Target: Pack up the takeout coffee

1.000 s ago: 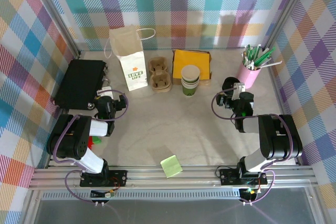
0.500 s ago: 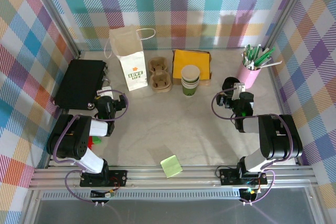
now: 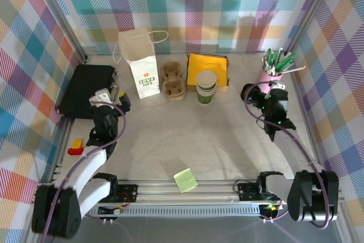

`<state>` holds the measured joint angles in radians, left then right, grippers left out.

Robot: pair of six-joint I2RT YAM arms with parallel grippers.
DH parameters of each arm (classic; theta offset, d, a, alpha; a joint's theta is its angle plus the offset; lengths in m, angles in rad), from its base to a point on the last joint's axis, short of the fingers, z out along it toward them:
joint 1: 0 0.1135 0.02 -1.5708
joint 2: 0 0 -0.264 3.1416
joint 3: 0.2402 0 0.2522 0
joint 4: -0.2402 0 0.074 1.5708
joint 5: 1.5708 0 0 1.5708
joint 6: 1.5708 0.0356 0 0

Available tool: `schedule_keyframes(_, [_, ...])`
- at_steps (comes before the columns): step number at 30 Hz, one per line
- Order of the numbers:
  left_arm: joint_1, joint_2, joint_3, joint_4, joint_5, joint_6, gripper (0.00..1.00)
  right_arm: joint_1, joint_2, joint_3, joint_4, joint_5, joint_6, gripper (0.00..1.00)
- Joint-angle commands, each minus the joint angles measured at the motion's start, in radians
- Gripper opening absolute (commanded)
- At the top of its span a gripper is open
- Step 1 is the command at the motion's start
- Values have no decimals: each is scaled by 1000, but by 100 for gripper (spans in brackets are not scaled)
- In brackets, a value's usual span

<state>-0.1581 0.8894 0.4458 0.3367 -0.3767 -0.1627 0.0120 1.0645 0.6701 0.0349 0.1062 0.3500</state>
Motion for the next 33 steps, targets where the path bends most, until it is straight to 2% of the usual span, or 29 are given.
schedule_keyframes(1, [-9,-98,163,-462,35,-215,100,-4,-35,124,-330,-239,185,99])
schedule_keyframes(2, [-9,-100,212,-542,81,-229,100,2,-19,168,-363,-305,196,99])
schedule_keyframes(3, [-9,-95,262,-636,115,-244,100,16,7,227,-428,-318,213,99])
schedule_keyframes(6, [-9,-70,375,-803,222,-269,100,105,124,434,-613,-272,225,99])
schedule_keyframes(10, [-9,-31,469,-914,370,-264,100,253,295,672,-782,-136,222,99])
schedule_keyframes(12, [-9,-8,504,-956,414,-265,100,302,374,772,-834,-89,233,100])
schedule_keyframes(15, [-10,9,529,-970,474,-251,100,356,490,897,-878,-46,232,95])
schedule_keyframes(19, [-21,21,561,-976,490,-234,100,408,640,1066,-960,44,223,83])
schedule_keyframes(23, [-35,45,597,-985,503,-216,100,427,740,1150,-971,93,224,75])
schedule_keyframes(33, [-78,68,614,-979,504,-202,97,428,864,1241,-1004,150,214,64])
